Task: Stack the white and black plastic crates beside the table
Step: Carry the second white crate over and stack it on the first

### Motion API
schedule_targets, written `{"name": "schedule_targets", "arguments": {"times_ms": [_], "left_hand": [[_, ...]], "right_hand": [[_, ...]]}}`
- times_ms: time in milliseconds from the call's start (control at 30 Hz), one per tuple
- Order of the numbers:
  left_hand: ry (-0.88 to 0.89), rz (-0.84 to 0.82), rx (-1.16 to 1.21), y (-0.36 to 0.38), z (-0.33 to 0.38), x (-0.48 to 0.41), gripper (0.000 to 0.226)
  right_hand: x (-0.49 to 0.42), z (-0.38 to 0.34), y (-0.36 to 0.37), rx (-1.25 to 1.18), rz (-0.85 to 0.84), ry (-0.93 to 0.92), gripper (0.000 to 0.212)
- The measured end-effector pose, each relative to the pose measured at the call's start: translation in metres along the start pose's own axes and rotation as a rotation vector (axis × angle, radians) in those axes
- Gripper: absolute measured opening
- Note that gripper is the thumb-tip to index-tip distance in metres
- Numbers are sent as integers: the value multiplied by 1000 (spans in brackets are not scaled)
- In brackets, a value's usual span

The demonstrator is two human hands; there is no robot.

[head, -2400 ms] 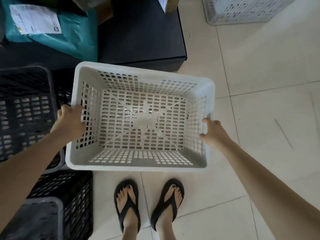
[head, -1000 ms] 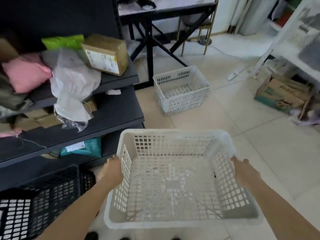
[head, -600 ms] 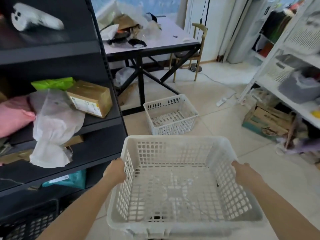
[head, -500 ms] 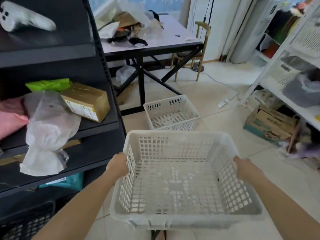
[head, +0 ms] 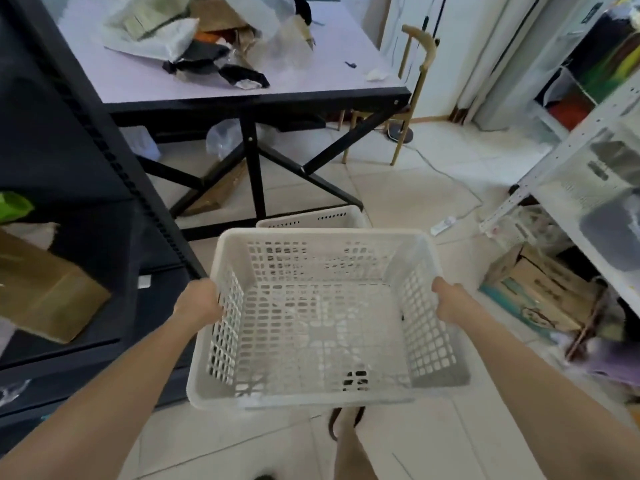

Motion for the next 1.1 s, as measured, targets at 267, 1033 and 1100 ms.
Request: {"name": "schedule_targets", "arguments": {"times_ms": [267, 1033, 1100], "left_hand": [[-161, -60, 104, -7, 89, -93, 23], [-297, -166, -40, 27, 171, -351, 49], [-305, -173, -14, 30, 177, -360, 47]], "right_hand": [[-176, 11, -62, 101, -99, -58, 37], [-475, -39, -91, 62, -289, -42, 37], [-485, -40, -90, 60, -295, -38, 42]]}}
Point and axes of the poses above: each hand's wrist, its own x-axis away from the middle knuckle, its own y-axis out of the palm, z = x × y, the point moved 1 cm from there along -x, towards the middle knuckle, and after that the axes turned 12 degrees about -y, right-handed, at the moved point
